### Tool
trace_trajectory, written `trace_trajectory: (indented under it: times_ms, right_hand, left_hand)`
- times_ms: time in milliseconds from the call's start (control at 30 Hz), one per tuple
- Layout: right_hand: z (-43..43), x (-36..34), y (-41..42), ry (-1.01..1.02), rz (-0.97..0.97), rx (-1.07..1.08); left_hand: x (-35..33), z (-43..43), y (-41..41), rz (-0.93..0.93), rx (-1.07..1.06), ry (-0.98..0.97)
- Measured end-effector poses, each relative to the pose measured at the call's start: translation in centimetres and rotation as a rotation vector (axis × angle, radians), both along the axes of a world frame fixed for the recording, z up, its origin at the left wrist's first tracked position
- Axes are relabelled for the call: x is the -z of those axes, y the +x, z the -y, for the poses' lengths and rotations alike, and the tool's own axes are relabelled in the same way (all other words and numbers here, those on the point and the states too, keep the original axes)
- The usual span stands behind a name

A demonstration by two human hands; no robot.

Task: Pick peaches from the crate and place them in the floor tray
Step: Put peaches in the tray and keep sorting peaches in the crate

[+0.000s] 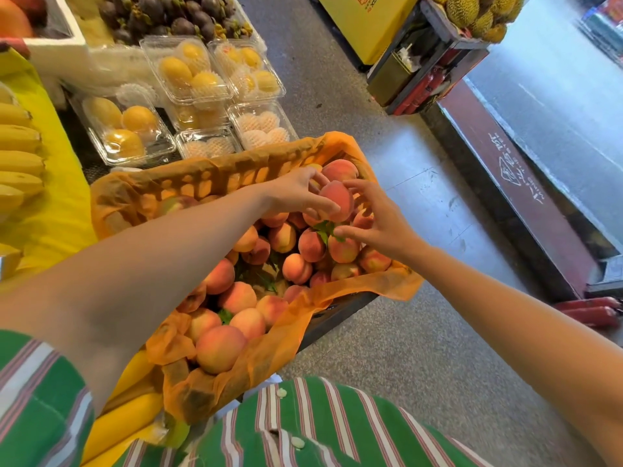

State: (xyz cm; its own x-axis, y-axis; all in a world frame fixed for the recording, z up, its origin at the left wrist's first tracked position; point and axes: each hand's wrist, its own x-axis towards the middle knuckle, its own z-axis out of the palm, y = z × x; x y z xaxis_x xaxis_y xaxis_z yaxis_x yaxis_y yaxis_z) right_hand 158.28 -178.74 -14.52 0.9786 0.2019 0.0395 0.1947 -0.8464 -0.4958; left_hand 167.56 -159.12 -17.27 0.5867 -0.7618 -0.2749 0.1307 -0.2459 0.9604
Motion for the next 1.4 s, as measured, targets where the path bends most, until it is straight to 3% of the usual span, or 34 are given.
trace_trajectory:
  times_ms: [100,233,300,367,433,467,567,867,1133,1400]
  right_hand:
    - [-0.9,0.0,0.7,0.088,0.031,0.038]
    - [-1.3,0.2,1.5,0.176,-0.123,0.069]
    - [-1.3,0.4,2.0,0.188,-0.146,0.104]
    - [-1.4,0.6,2.6,0.156,-0.129,0.134]
    - [-1.6,0.7,3.2,0.084,-0.074,0.118]
    - [-1.7,0.9,3.6,0.049,-0.056,0.106]
    - [-2.5,1.7,5.4,-0.072,-0.017,0.078]
    - [-5.5,4.2,8.1,-0.421,-0.012,-0.028]
    - [-4.3,4.3,9.0,-0.426,-0.003,-0.147]
    - [-4.9,4.1,8.9,-0.477,0.012,-0.157]
  left_hand:
    - [-0.3,-0.6,-0.1,-0.022,-0.013,-0.021]
    - [-0.8,-2.3,0.1,0.027,0.029,0.016]
    - [-1.3,-3.3,0.4,0.229,-0.026,0.052]
    - [-1.6,-4.6,1.5,0.559,-0.206,0.125]
    - [-1.6,-6.3,3.1,0.835,-0.343,0.31]
    - [-1.4,-7.2,3.8,0.889,-0.363,0.424]
    - [-0.2,-9.0,4.8,0.81,-0.264,0.53]
    - [0.9,-10.1,4.9,0.61,-0.245,0.334]
    - [1.4,-10.5,5.7,0.457,-0.261,0.216]
    - [1.1,-10.6,5.4,0.523,-0.228,0.251]
